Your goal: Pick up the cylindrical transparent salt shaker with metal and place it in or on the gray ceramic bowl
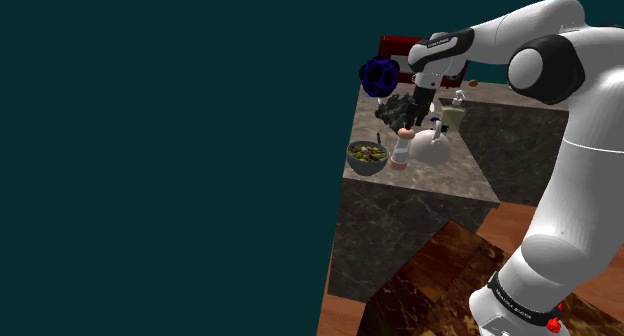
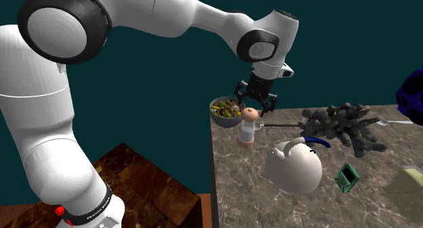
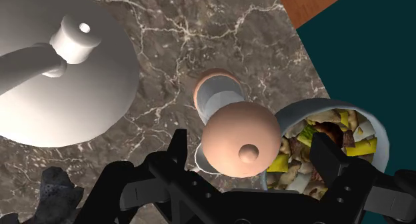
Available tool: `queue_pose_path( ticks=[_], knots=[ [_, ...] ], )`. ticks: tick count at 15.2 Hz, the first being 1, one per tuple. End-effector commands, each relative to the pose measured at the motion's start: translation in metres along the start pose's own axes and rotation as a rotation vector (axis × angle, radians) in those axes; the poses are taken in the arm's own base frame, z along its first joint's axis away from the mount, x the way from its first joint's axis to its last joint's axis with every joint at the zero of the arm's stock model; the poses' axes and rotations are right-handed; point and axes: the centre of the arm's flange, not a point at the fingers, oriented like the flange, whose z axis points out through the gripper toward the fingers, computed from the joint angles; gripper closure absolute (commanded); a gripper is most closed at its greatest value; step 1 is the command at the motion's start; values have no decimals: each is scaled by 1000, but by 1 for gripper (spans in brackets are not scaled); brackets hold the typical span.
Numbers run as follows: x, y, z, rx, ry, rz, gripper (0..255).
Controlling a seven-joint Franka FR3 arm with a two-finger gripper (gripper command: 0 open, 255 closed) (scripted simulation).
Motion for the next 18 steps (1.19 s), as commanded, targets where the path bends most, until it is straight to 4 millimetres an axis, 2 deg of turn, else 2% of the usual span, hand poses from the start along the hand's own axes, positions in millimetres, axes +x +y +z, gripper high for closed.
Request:
queue_pose_path(
  ticks=[1,5,13,14,18],
  knots=[
    [2,1,9,1,1,-1,0],
    [2,1,33,1,1,-1,0],
    [2,1,33,1,1,-1,0],
    [2,1,33,1,1,-1,255],
    [2,1,33,1,1,-1,255]
  ],
)
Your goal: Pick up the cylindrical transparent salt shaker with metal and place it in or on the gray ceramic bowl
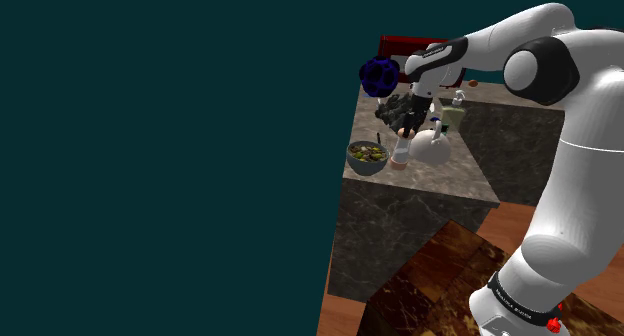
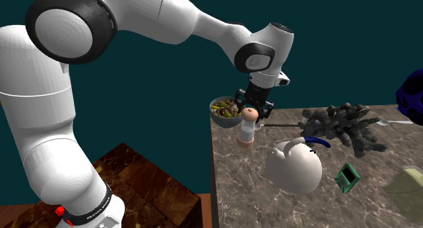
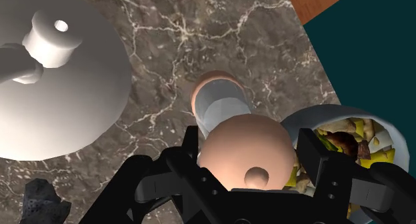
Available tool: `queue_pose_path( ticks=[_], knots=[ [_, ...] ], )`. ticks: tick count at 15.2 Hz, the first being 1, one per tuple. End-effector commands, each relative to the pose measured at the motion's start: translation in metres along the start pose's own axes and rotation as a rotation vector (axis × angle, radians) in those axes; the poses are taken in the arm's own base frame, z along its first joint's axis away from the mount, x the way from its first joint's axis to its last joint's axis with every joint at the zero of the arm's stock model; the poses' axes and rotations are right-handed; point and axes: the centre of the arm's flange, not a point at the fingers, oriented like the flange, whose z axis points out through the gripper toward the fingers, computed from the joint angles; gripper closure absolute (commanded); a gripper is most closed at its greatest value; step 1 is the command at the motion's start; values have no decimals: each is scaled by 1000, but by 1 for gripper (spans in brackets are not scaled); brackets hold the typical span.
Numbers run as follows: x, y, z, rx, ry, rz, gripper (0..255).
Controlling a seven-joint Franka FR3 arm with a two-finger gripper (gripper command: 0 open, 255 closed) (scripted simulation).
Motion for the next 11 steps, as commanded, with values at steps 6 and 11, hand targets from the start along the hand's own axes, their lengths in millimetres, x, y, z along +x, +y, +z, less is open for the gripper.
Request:
queue_pose_path(
  ticks=[6,11],
  knots=[
    [0,-1,-5,0,0,0,255],
    [0,-5,-31,0,0,0,255]
  ],
)
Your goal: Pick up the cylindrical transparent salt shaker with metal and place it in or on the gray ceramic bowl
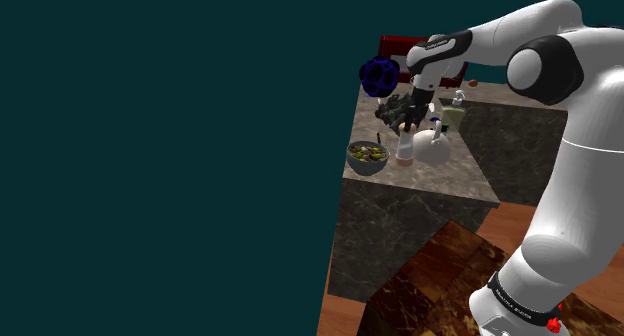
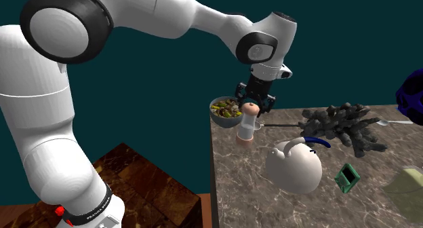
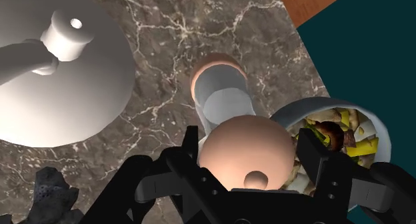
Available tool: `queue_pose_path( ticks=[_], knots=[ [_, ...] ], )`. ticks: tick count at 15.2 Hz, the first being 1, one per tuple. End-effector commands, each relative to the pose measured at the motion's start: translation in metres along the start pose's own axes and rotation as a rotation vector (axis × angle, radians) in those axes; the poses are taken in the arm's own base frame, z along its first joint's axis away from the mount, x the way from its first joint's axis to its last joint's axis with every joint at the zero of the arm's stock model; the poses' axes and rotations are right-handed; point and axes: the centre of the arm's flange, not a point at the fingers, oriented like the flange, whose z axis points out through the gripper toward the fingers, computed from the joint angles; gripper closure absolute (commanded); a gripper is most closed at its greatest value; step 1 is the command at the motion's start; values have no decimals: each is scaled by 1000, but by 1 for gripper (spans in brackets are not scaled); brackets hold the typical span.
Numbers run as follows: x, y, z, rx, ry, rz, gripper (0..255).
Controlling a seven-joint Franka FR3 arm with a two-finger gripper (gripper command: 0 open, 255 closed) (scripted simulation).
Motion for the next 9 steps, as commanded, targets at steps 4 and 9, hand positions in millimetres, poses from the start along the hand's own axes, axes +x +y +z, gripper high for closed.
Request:
queue_pose_path(
  ticks=[4,9],
  knots=[
    [-2,-4,-26,0,0,0,255],
    [-3,-8,-52,0,0,0,255]
  ],
)
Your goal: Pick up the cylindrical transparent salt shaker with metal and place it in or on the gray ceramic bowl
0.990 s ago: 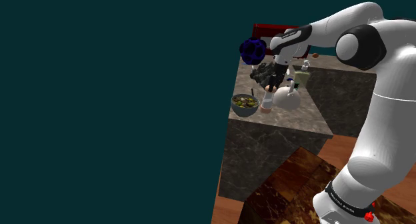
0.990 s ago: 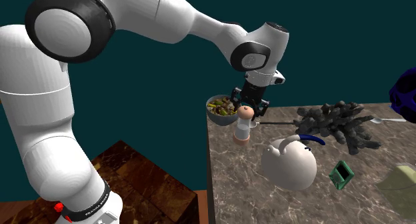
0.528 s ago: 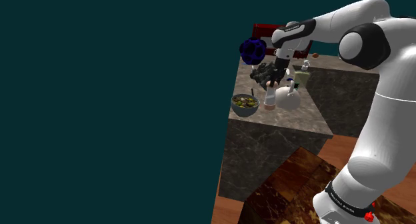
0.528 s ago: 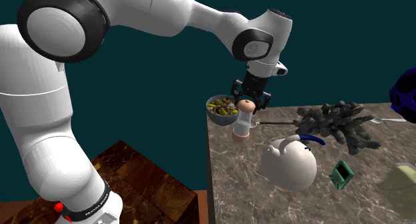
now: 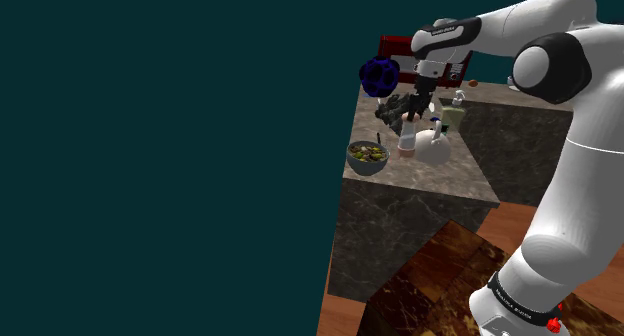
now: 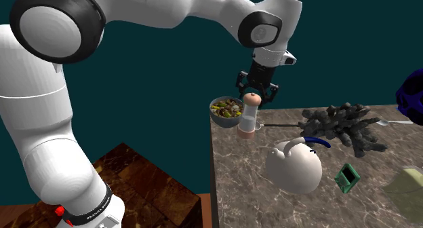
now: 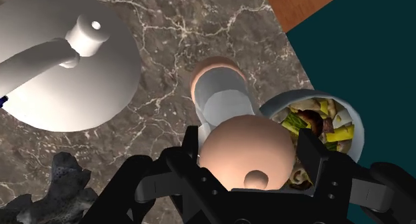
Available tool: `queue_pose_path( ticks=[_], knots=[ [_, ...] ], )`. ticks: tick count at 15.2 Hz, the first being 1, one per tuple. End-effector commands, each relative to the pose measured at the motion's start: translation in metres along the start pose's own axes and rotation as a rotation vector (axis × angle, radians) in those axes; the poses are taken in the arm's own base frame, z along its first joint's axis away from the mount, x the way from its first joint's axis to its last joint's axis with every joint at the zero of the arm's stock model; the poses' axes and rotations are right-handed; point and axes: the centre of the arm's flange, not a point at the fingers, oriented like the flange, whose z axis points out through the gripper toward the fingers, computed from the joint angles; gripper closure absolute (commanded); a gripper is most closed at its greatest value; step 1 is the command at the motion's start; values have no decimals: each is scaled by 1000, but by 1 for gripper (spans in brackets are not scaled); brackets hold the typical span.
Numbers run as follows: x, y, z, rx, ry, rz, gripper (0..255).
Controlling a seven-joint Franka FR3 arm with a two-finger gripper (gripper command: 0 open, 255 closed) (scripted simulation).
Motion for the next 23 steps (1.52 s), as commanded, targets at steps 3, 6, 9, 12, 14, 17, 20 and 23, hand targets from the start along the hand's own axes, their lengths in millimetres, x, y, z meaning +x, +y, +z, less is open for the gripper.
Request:
queue_pose_path(
  ticks=[3,6,9,12,14,17,20,23],
  knots=[
    [-1,-3,-21,0,0,0,255],
    [-1,-6,-37,0,0,0,255],
    [-2,-8,-53,0,0,0,255],
    [-2,-11,-68,0,0,0,255],
    [-2,-12,-79,0,0,0,255],
    [-2,-15,-94,0,0,0,255],
    [10,-37,-104,0,0,0,255],
    [28,-70,-116,0,0,0,255]
  ],
)
